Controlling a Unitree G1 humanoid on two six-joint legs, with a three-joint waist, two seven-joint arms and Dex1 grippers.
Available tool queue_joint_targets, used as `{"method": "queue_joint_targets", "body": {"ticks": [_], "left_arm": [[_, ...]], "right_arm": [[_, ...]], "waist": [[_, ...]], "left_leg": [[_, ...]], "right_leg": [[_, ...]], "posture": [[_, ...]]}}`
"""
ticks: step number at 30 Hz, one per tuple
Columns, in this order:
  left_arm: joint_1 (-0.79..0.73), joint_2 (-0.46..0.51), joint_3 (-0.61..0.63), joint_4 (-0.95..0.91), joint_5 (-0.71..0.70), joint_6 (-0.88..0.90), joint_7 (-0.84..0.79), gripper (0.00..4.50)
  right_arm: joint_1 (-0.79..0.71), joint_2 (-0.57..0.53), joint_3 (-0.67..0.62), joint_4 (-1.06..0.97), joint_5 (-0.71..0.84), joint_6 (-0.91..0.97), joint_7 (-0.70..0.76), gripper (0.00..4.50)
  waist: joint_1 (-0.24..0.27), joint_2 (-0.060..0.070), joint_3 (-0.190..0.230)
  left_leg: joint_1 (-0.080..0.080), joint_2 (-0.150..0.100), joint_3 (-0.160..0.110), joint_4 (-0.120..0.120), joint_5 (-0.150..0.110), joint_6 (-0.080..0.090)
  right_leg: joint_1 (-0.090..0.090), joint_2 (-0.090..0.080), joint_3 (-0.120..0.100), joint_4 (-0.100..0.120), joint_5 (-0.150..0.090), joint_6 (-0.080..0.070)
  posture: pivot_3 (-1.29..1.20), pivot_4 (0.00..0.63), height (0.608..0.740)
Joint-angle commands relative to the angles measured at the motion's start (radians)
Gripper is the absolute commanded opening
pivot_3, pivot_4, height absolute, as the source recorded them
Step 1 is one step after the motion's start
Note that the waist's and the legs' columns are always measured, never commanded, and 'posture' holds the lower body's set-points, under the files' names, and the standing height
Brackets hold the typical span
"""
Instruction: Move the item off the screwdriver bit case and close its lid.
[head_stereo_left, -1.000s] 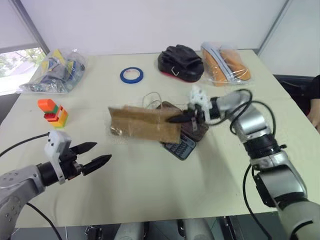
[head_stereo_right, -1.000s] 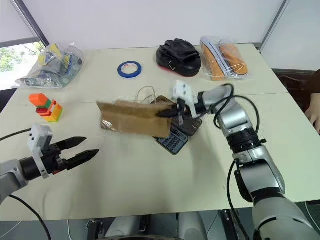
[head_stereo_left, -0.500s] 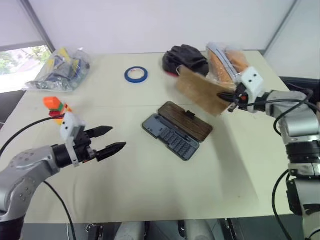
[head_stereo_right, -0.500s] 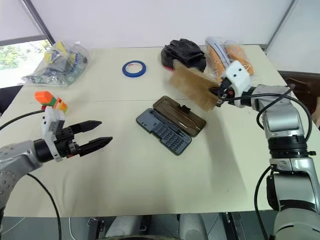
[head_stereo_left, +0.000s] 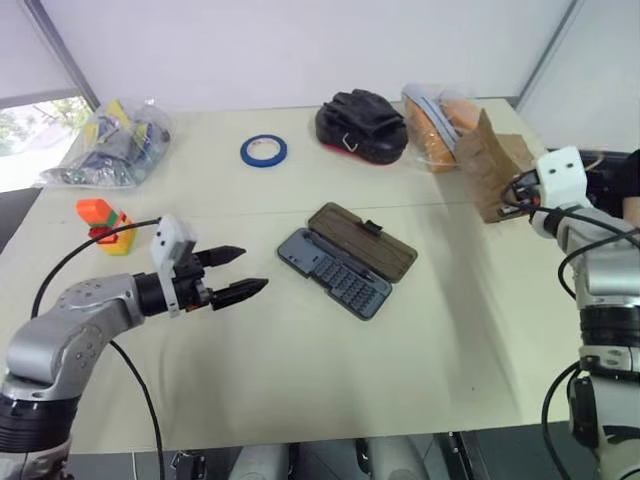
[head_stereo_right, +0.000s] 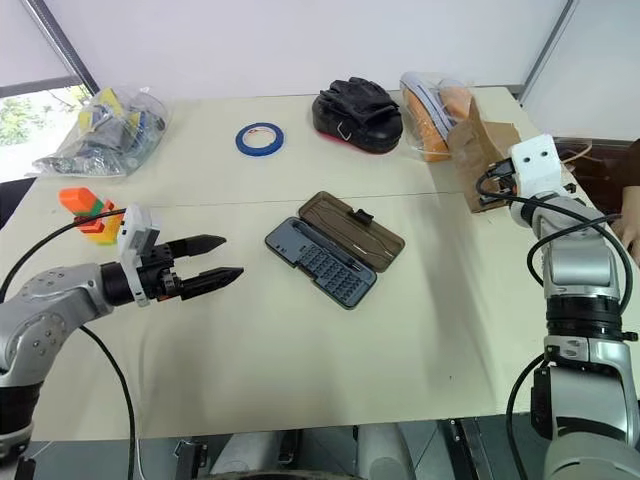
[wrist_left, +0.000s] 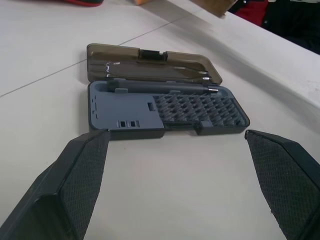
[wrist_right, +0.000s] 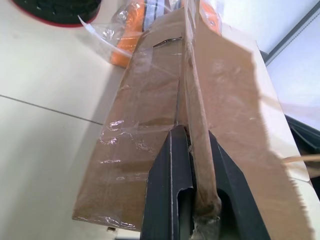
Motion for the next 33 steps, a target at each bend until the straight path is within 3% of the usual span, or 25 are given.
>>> {"method": "queue_joint_targets", "body": {"ticks": [1, 6, 17, 19, 20, 22, 26, 29, 33], "left_arm": [[0.000, 0.001, 0.017, -0.014, 0.003, -0.019, -0.011, 4.50], [0.005, -0.001, 0.023, -0.015, 0.004, -0.017, -0.013, 4.50], [0.005, -0.001, 0.023, -0.015, 0.005, -0.016, -0.013, 4.50], [-0.032, 0.021, 0.027, 0.081, 0.052, -0.053, -0.030, 4.50], [-0.048, 0.026, 0.026, 0.114, 0.071, -0.068, -0.034, 4.50], [-0.073, 0.030, 0.020, 0.147, 0.091, -0.089, -0.047, 4.50], [-0.094, 0.031, 0.022, 0.159, 0.098, -0.093, -0.063, 4.50], [-0.085, 0.030, 0.034, 0.148, 0.092, -0.086, -0.063, 4.50], [-0.065, 0.043, 0.048, 0.126, 0.082, -0.074, -0.070, 4.50]], "right_arm": [[0.023, -0.044, -0.021, -0.040, -0.018, -0.017, -0.007, 1.87], [0.031, -0.056, -0.016, -0.048, -0.028, -0.019, -0.015, 4.47], [0.031, -0.056, -0.016, -0.049, -0.028, -0.019, -0.015, 4.47], [-0.019, -0.172, -0.170, -0.350, 0.289, 0.168, 0.241, 4.47], [-0.032, -0.196, -0.219, -0.450, 0.408, 0.245, 0.312, 4.47], [-0.011, -0.184, -0.247, -0.561, 0.539, 0.329, 0.351, 4.47], [0.051, -0.154, -0.229, -0.639, 0.575, 0.363, 0.314, 4.47], [0.050, -0.142, -0.229, -0.638, 0.580, 0.363, 0.281, 4.47], [0.044, -0.155, -0.216, -0.620, 0.582, 0.358, 0.283, 4.47]], "waist": [[0.001, 0.000, 0.000], [0.002, 0.000, 0.000], [0.001, 0.000, 0.000], [0.002, 0.007, 0.004], [0.004, 0.015, 0.007], [0.005, 0.018, 0.007], [0.000, -0.012, -0.008], [0.002, -0.006, -0.004], [0.005, -0.002, -0.002]], "left_leg": [[0.000, 0.000, 0.000, 0.000, 0.000, 0.000], [0.000, 0.000, 0.000, 0.001, 0.000, 0.000], [0.000, 0.000, 0.000, 0.001, 0.000, 0.000], [0.000, 0.000, 0.000, 0.001, 0.000, 0.000], [-0.001, -0.001, 0.001, 0.002, 0.000, 0.000], [-0.001, -0.001, 0.001, 0.002, -0.001, 0.002], [0.004, 0.006, -0.004, 0.001, -0.001, 0.002], [0.013, 0.004, -0.001, 0.001, -0.002, 0.002], [0.013, 0.000, 0.001, 0.002, -0.002, 0.003]], "right_leg": [[0.000, 0.000, 0.000, 0.000, 0.000, 0.000], [0.000, 0.000, 0.000, 0.000, 0.000, 0.000], [0.000, 0.000, 0.000, 0.001, 0.000, 0.000], [0.000, 0.000, 0.000, 0.001, 0.000, 0.000], [-0.001, -0.001, 0.000, 0.002, 0.000, 0.000], [-0.001, -0.001, 0.000, 0.003, 0.000, 0.001], [0.004, 0.007, -0.003, 0.002, -0.002, -0.002], [0.015, 0.003, -0.002, -0.005, -0.001, -0.003], [0.015, -0.001, 0.001, -0.004, 0.000, 0.000]], "posture": [[0.00, 0.150, 0.740], [0.00, 0.150, 0.740], [0.00, 0.150, 0.740], [0.00, 0.150, 0.740], [0.00, 0.150, 0.740], [0.00, 0.150, 0.740], [0.00, 0.150, 0.740], [0.00, 0.150, 0.740], [0.00, 0.150, 0.740]]}}
